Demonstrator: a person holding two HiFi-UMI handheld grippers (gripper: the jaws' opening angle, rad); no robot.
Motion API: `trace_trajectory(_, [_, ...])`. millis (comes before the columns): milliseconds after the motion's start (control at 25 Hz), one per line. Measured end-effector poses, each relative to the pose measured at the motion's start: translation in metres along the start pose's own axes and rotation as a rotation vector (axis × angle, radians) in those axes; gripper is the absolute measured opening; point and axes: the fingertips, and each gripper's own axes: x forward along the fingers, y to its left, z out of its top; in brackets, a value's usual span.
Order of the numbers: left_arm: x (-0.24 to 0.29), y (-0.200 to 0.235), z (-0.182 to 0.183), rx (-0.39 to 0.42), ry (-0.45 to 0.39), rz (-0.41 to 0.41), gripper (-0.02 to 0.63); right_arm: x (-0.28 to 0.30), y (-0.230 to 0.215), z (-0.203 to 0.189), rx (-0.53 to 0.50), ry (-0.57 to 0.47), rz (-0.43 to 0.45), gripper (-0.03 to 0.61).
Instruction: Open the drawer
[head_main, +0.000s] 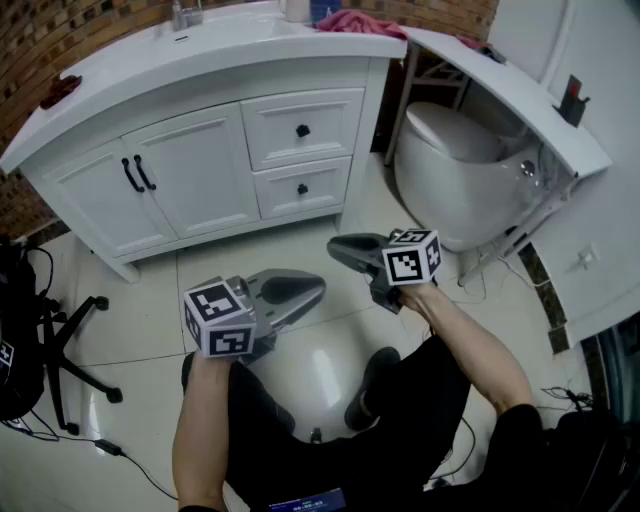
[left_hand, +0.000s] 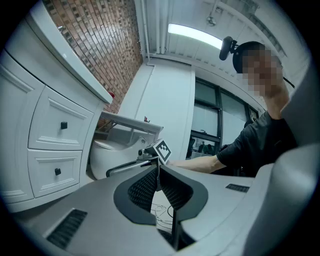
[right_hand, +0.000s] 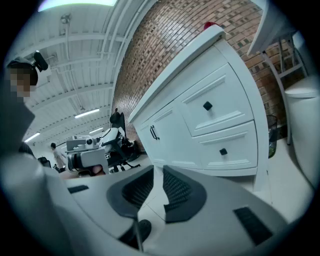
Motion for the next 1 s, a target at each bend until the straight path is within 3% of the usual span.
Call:
trace_trajectory(520, [0.006, 0.038, -0.001, -0.031, 0.003, 0.041, 0.02, 0.022, -0.057, 0.003, -0.003, 0.031, -0.033, 0.091])
trace_trajectory(1000, [0.009, 0.074, -0.002, -0.087, 0.023, 0.074, 0.02, 0.026, -0.076, 0.004, -0.02, 0.033, -0.064, 0.095])
